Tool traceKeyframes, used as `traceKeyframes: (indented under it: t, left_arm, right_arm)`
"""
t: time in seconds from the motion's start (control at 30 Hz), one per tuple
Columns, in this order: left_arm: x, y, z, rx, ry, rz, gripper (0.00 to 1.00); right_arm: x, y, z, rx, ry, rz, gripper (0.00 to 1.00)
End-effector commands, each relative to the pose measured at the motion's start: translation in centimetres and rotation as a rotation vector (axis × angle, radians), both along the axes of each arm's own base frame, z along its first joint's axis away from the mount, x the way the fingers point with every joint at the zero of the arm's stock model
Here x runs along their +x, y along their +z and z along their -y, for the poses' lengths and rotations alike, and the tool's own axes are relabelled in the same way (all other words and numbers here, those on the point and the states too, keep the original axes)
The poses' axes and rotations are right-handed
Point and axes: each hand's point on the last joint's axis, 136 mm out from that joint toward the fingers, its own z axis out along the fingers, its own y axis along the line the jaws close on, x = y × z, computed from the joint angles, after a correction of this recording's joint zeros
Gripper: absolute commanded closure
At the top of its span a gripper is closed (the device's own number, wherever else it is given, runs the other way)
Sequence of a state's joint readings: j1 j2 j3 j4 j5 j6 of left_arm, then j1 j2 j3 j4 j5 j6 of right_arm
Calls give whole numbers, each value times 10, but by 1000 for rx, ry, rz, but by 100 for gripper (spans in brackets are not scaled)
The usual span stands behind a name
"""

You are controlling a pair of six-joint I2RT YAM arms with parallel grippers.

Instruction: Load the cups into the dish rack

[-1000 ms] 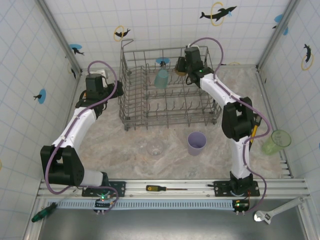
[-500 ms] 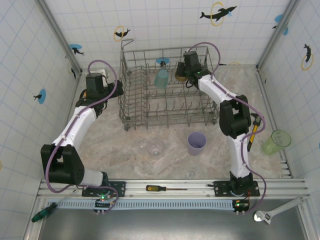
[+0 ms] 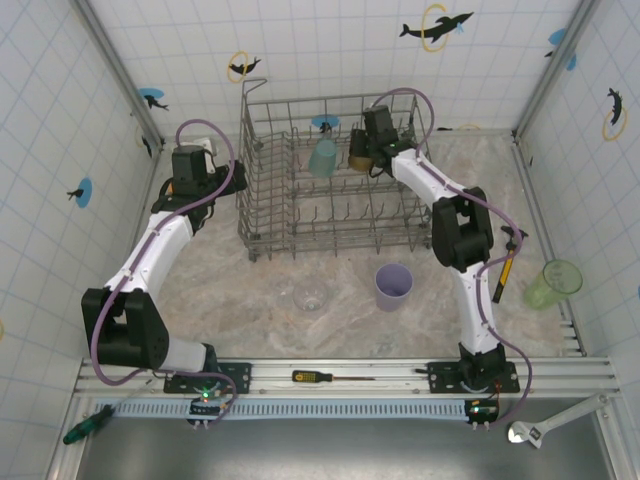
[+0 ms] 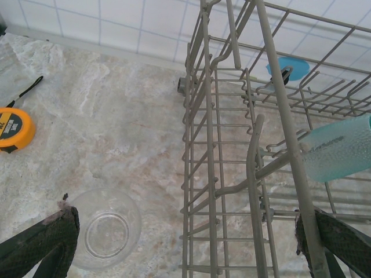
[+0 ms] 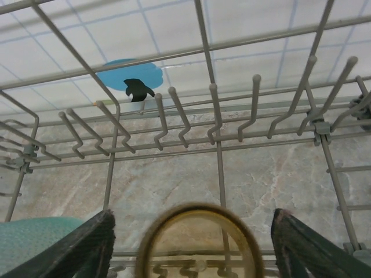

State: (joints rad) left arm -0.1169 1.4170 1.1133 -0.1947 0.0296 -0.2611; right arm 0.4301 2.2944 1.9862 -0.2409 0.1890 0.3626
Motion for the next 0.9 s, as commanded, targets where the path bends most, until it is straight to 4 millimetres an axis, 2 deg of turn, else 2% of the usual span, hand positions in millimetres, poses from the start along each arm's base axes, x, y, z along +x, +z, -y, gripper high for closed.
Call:
traceKeyframes:
  t: [0.0,0.13,0.17,0.2,0.4,0.57,0.63,0.87]
  left_arm:
    - [-11,-34,-26,78,91,-130,3]
    - [-11,-32,-25,72,91,-127,3]
    - [-11,-31,-26,72,92,-125,3]
    - [-11,-30,-25,72,92,-123,3]
    - [-12,-26,-27,75,103,-113,3]
    - [-12,-24,-29,81,111,-106,3]
    - [-12,-23,-30,84,115,-106,3]
    - [-13,-18,-29,40,141,-95,3]
  right_arm:
    - [2,10,-9,14,11,7,19]
    - [-1,17,-10,18,13,8,12]
    - [-4,33,-10,29,14,29,11]
    - [-6,40,-10,34,13,35,10]
    - [-21,71,-8,26,26,46,6]
    - [-43,85,2,26,20,25,4]
    - [-53,89,1,40,32,22,0]
    - [-88,100,-3,50,68,12,0]
